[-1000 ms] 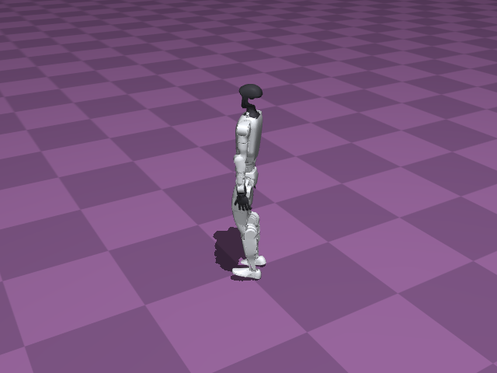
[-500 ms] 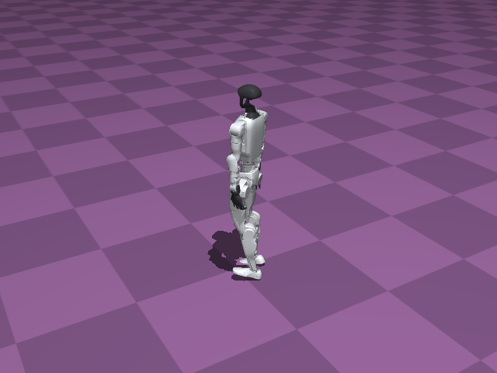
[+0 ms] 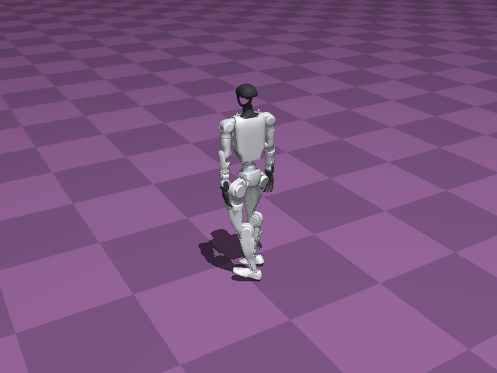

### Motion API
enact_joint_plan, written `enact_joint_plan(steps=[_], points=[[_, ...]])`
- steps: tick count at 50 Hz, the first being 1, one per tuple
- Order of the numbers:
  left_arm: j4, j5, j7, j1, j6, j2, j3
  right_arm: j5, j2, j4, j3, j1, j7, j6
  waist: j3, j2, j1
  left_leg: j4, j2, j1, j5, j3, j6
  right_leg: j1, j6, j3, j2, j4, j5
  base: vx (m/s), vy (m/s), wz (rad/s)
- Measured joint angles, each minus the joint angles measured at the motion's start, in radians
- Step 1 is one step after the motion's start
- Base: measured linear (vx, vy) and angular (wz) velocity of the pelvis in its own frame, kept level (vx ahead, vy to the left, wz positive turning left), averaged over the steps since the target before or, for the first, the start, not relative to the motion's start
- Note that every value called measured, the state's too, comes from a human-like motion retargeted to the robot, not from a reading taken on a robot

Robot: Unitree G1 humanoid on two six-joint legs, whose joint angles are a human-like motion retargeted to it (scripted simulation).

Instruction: In place motions

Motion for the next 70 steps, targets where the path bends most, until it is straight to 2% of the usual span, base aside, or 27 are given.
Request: enact_joint_plan(steps=[11, 20, 35, 50, 57, 70], points=[[0.009, -0.001, -0.001, -0.004, -0.004, -0.020, -0.008, 0.014, -0.010, -0.003, -0.027, 0.002, -0.006, -0.001, 0.001, 0.000, 0.035, 0.011, -0.001, -0.020, 0.003, -0.040, 0.003, 0.001, -0.009, -0.023, -0.012, -0.001, -0.012, 0.02, -0.03, 0.16], [0.020, -0.002, 0.006, 0.019, -0.001, -0.006, 0.002, 0.024, -0.012, -0.011, -0.035, 0.018, -0.006, -0.010, 0.003, -0.008, 0.081, 0.019, -0.007, -0.037, 0.012, -0.155, 0.028, 0.038, -0.028, -0.083, -0.037, -0.013, -0.044, 0.10, -0.09, 0.59], [0.010, -0.025, 0.002, 0.021, -0.006, 0.012, 0.013, 0.023, -0.026, -0.008, -0.081, 0.079, -0.012, -0.021, -0.016, -0.016, 0.201, 0.029, -0.042, -0.104, 0.063, -0.423, 0.061, 0.108, -0.047, -0.342, -0.107, -0.022, -0.125, 0.20, -0.11, 0.89], [0.033, -0.043, 0.008, 0.004, -0.005, 0.037, 0.024, 0.062, -0.028, -0.038, -0.146, 0.130, 0.000, -0.032, -0.025, -0.028, 0.318, 0.028, -0.084, -0.156, 0.122, -0.581, 0.072, 0.181, -0.050, -0.573, -0.148, -0.042, -0.186, 0.24, -0.03, 0.78], [0.056, -0.030, 0.017, 0.000, -0.006, 0.043, 0.005, 0.025, -0.024, -0.046, -0.129, 0.129, 0.006, -0.038, -0.026, -0.041, 0.362, 0.030, -0.096, -0.165, 0.131, -0.618, 0.075, 0.203, -0.049, -0.625, -0.153, -0.047, -0.199, 0.09, -0.01, 0.37], [0.061, -0.042, 0.035, -0.005, -0.021, 0.035, 0.008, 0.029, -0.016, -0.051, -0.121, 0.120, 0.006, -0.049, -0.030, -0.044, 0.365, 0.027, -0.094, -0.163, 0.128, -0.619, 0.076, 0.199, -0.048, -0.624, -0.149, -0.046, -0.199, 0.00, 0.00, 0.01]])
